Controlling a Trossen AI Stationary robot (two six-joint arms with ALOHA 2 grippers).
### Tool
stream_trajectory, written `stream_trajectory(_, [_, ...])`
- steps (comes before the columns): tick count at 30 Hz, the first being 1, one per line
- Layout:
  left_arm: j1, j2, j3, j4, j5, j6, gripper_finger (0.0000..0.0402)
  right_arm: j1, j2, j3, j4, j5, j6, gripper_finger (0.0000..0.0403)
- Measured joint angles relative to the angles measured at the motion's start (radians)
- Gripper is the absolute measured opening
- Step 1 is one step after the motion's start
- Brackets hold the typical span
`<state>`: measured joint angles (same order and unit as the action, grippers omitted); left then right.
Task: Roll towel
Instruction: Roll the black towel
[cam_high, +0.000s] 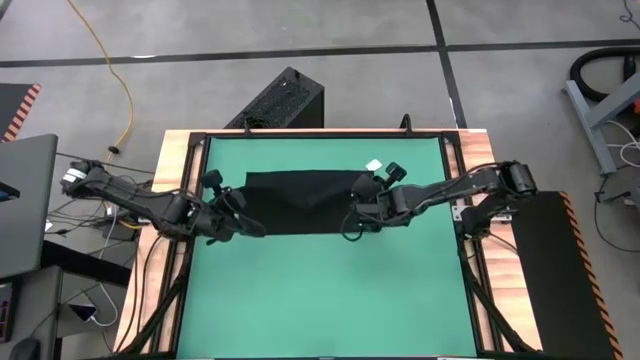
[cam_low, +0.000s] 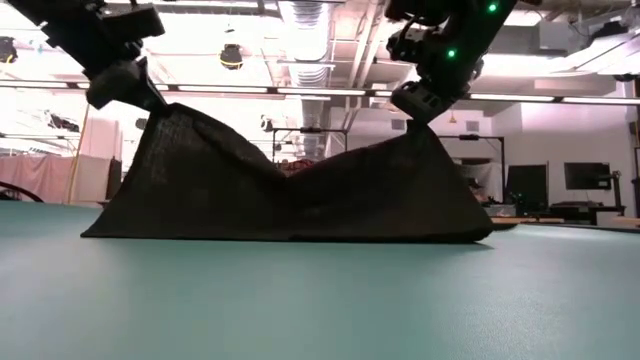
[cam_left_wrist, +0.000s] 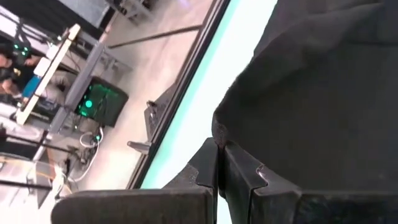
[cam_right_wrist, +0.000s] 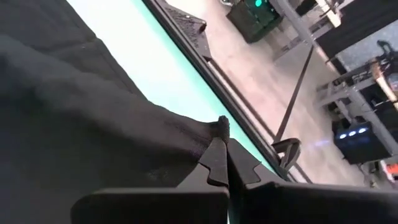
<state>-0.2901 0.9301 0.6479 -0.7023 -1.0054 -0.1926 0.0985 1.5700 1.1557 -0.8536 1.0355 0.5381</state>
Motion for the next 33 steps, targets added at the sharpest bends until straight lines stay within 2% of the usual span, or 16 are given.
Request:
stream_trajectory(11, [0.110, 0.067, 0.000, 0.022, 0.085, 0.015, 0.0000, -0.060, 0.012, 0.000, 0.036, -0.111, -0.013, 0.0003])
stream_trajectory(17, [0.154, 0.129, 0.000, 0.024, 0.075, 0.014, 0.0000, -0.121, 0.055, 0.000, 0.066, -0.132, -0.031, 0.0003])
stream_trajectory(23, [0.190, 0.204, 0.000, 0.063, 0.007, -0.013, 0.0002, -0.183, 0.102, 0.000, 0.113, -0.137, -0.057, 0.0014])
stream_trajectory(30, [0.214, 0.285, -0.001, 0.108, 0.005, 0.034, 0.0039, -0.251, 0.122, 0.000, 0.107, -0.185, -0.015, 0.0038])
stream_trajectory(33, [0.220, 0.322, -0.001, 0.117, 0.022, 0.035, 0.0062, -0.269, 0.120, 0.000, 0.110, -0.258, -0.014, 0.0046])
